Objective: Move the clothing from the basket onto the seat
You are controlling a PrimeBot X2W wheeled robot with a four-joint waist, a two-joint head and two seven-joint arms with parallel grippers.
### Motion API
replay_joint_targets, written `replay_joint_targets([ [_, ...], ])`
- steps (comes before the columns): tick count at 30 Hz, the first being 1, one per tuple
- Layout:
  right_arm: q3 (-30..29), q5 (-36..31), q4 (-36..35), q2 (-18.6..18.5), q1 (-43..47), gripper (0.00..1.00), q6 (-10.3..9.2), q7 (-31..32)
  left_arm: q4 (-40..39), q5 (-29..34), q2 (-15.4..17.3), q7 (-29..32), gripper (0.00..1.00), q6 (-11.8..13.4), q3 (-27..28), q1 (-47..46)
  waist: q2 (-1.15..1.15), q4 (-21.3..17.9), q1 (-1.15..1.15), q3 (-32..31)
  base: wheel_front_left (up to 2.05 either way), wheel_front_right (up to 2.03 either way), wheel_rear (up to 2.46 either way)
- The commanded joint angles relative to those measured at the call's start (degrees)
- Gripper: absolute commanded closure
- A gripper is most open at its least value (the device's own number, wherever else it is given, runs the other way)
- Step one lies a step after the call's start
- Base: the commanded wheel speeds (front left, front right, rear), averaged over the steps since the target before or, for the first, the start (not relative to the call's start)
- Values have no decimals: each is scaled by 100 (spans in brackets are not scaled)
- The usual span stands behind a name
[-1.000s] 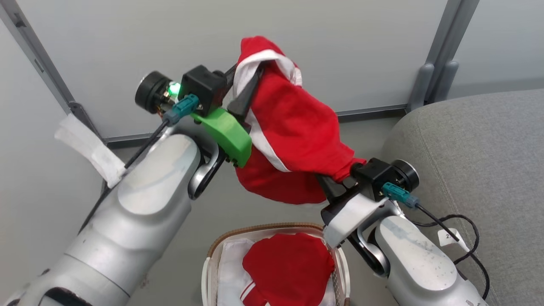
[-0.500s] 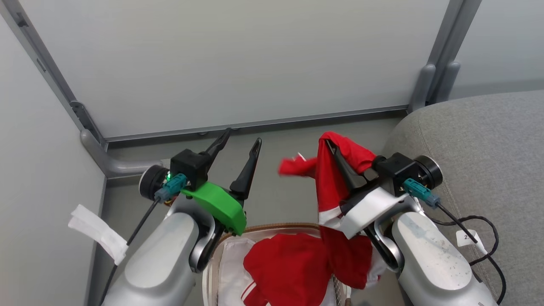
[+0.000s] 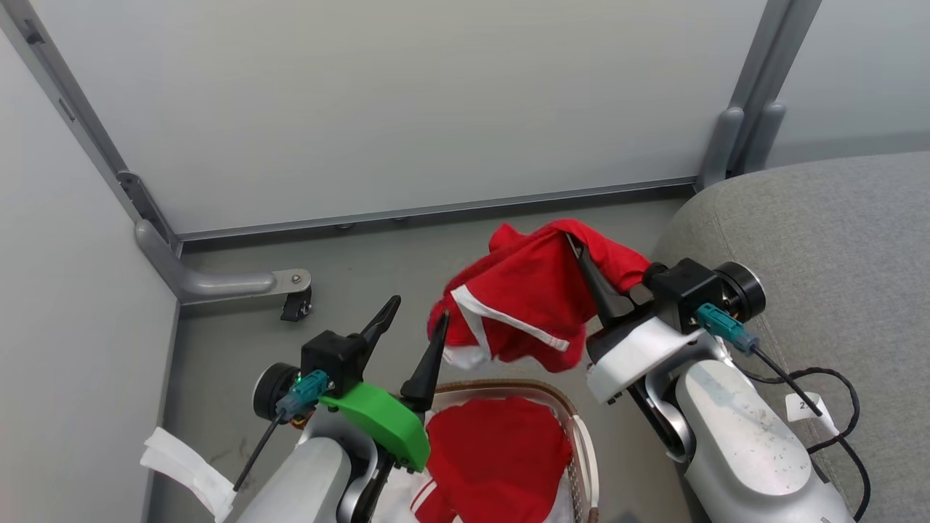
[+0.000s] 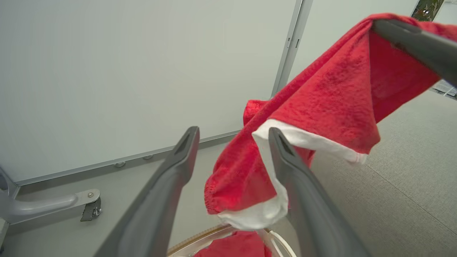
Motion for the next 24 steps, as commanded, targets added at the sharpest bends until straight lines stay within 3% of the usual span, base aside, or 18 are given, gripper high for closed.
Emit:
replay_joint_targets([
  [1,-31,-47,-10,-21,0,100,-6,-10,-4,48,-35,-5,0,-24,47,123,0,-33,0,11,0,0,0],
  [8,-57,-169,13,-54,-132,100,-6,-10,-132,241,-121,-5,0,-28,218,357,0,-383,0,88,0,0,0],
  [16,-158,-275,-32,-331,-115,100,-6,-10,-363,334,-206,-4,0,-28,175,467,0,-1194,0,307,0,0,0],
  [24,-656,-311,-204,-516,48,100,-6,-10,-427,468,-194,-5,0,-26,-92,260,0,-1933,0,598,0,0,0],
])
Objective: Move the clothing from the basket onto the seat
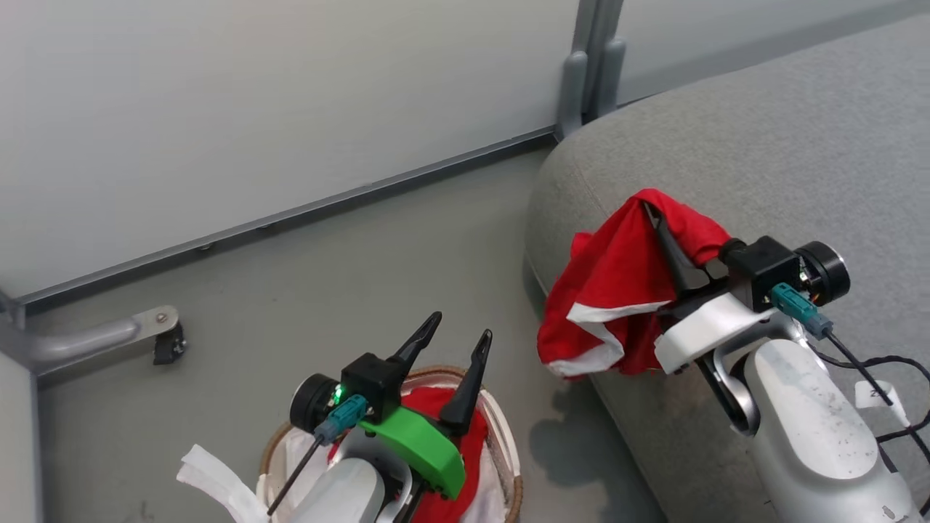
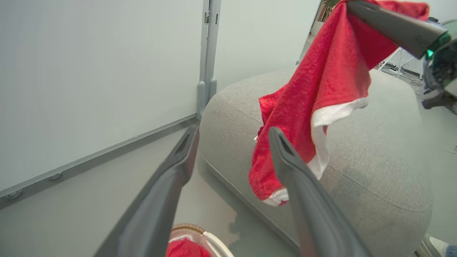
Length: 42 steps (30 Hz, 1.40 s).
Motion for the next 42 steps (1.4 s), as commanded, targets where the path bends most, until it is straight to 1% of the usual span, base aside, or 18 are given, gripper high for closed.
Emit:
replay_joint_targets([
  [1,-57,-47,-58,4,42,100,-6,-10,-35,39,49,-5,0,-18,-15,-127,0,-505,0,302,0,0,0],
  [5,-231,-73,-139,23,-26,100,-6,-10,-57,59,86,-5,0,-19,-115,-234,0,-661,0,457,0,0,0],
  [8,-274,-94,-152,-9,-175,100,-6,-10,-55,79,120,-5,0,-19,-162,-322,0,-693,0,599,0,0,0],
  [12,-317,-109,-85,-155,-523,100,-7,-10,-108,109,180,-5,0,-19,-215,-492,0,-643,0,874,0,0,0],
  [16,-415,-122,40,-365,-1105,100,-7,-10,-161,139,269,-5,0,-19,-215,-650,0,-529,0,1214,0,0,0],
  [21,-680,-293,289,-808,-2001,100,-7,-11,-310,191,387,-5,0,-19,-281,-910,0,-277,0,1677,0,0,0],
  [25,-862,-335,474,-1278,-2731,100,-7,-10,-452,271,514,-5,0,-19,-261,-1114,0,-76,0,2117,0,0,0],
  [28,-1056,-525,728,-1604,-3193,100,-7,-10,-517,367,622,-5,0,-19,-255,-1226,0,56,0,2393,0,0,0],
  [32,-1342,-645,1009,-1886,-3682,100,-7,-10,-638,468,721,-5,0,-19,-211,-1374,0,188,0,2734,0,0,0],
  [37,-1841,-847,1446,-2003,-3730,100,-7,-6,-703,591,794,-4,0,-19,-226,-1504,0,314,0,3063,0,0,0],
  [42,-2330,-966,1903,-1801,-3274,100,-7,-6,-673,635,778,-5,0,-19,-259,-1577,0,383,0,3277,0,0,0],
])
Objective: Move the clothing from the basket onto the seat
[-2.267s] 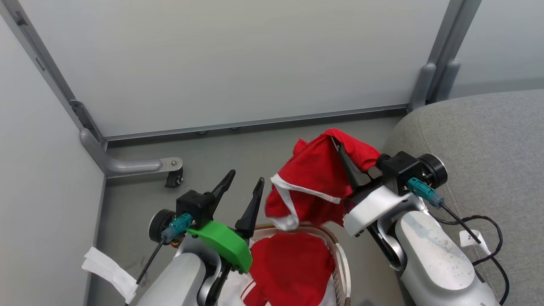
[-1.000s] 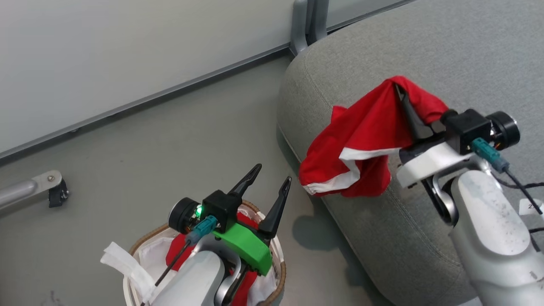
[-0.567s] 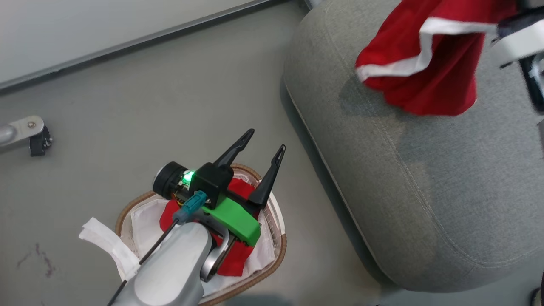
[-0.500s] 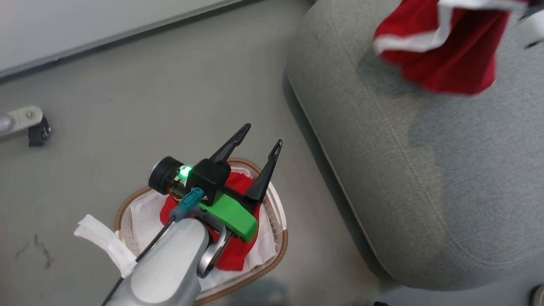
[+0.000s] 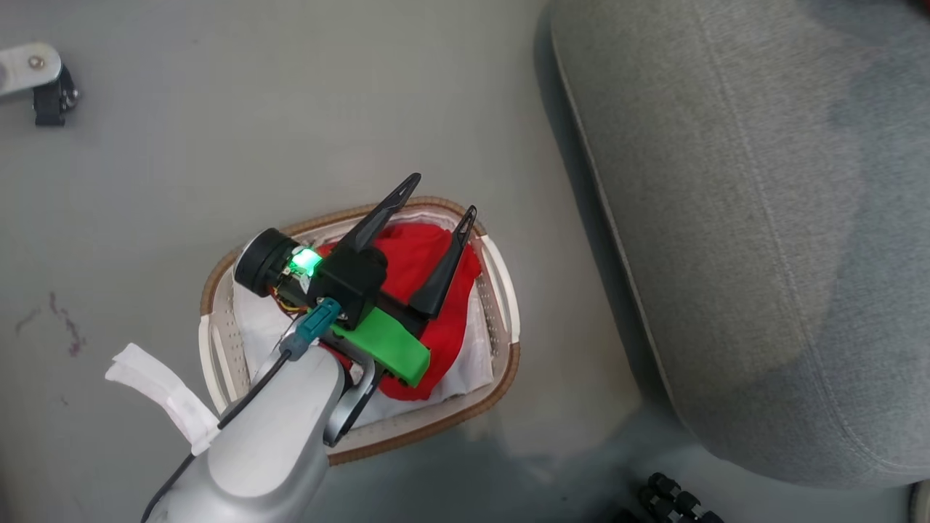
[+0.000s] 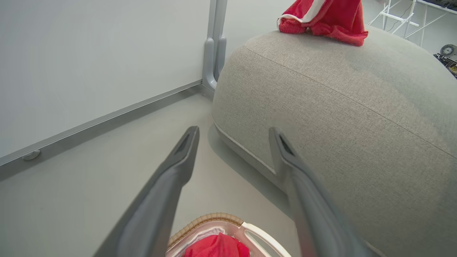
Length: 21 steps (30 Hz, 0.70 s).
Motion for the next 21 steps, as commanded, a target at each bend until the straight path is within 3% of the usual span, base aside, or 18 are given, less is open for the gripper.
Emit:
replay_joint_targets([
  [1,-122,-18,87,68,175,100,-8,-2,22,29,22,-5,0,-18,3,-123,-1,183,-1,266,0,0,0],
  [7,-653,-81,308,489,817,100,-8,-2,105,14,15,-5,0,-18,6,-133,-1,175,-1,270,0,0,0],
  [8,-726,-78,282,563,905,92,-8,-2,122,-4,15,-5,0,-18,22,-136,-1,164,-1,255,0,0,0],
  [10,-842,22,224,719,1065,52,-8,-2,168,-14,20,-5,0,-18,24,-132,-1,149,-1,215,0,0,0],
  [11,-907,94,193,778,1154,0,-8,-2,219,-22,22,-5,0,-18,4,-121,-1,145,-1,185,0,0,0],
  [21,-1067,373,-277,989,2242,0,-8,-2,414,-115,-77,-5,0,-18,96,156,-1,112,-1,-363,0,0,0],
])
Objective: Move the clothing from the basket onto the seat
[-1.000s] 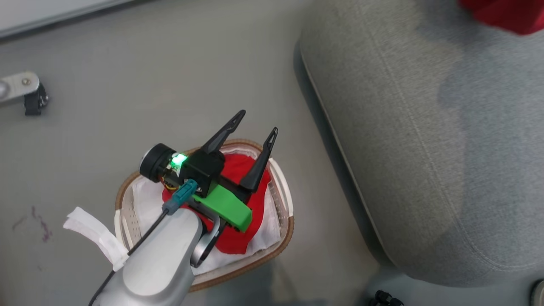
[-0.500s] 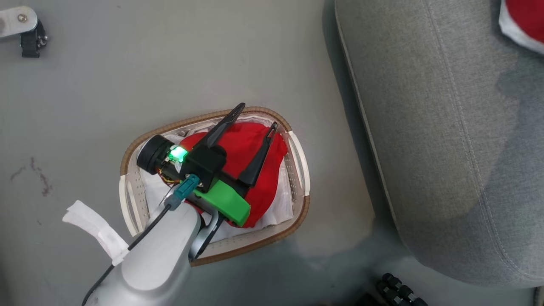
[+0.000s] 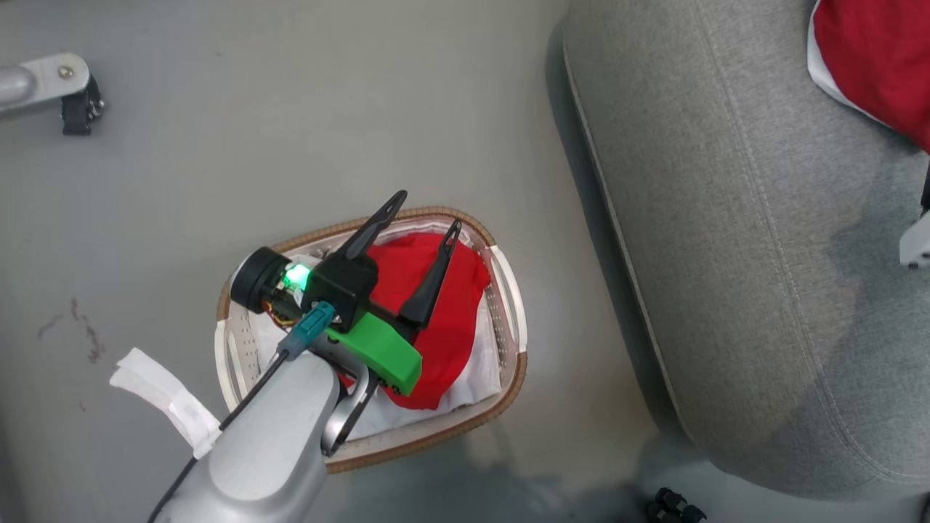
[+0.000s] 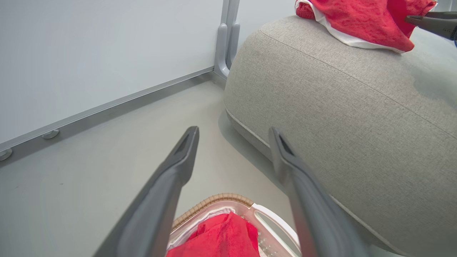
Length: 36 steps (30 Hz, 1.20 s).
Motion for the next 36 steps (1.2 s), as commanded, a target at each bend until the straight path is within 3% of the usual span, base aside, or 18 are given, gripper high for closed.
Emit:
replay_joint_targets([
  [1,-20,23,-82,-11,206,0,-8,-2,4,-43,-26,-5,0,-18,40,115,0,-12,-1,-263,0,0,0],
  [8,169,-117,-375,-177,812,0,-8,-2,-60,-57,-172,-5,0,-18,338,474,0,43,-1,-889,0,0,0],
  [17,678,-142,-563,-303,610,0,-8,-2,-166,-3,-396,-5,0,-4,1023,1040,0,242,-1,-1730,0,0,0],
  [28,1444,176,-522,198,795,0,-8,-2,-275,281,-583,-5,0,183,2385,1844,0,717,-1,-2453,0,0,0],
  [36,1810,255,-857,763,1428,0,-8,-2,-340,427,-664,-4,0,152,3157,2455,0,982,-1,-2774,0,0,0],
])
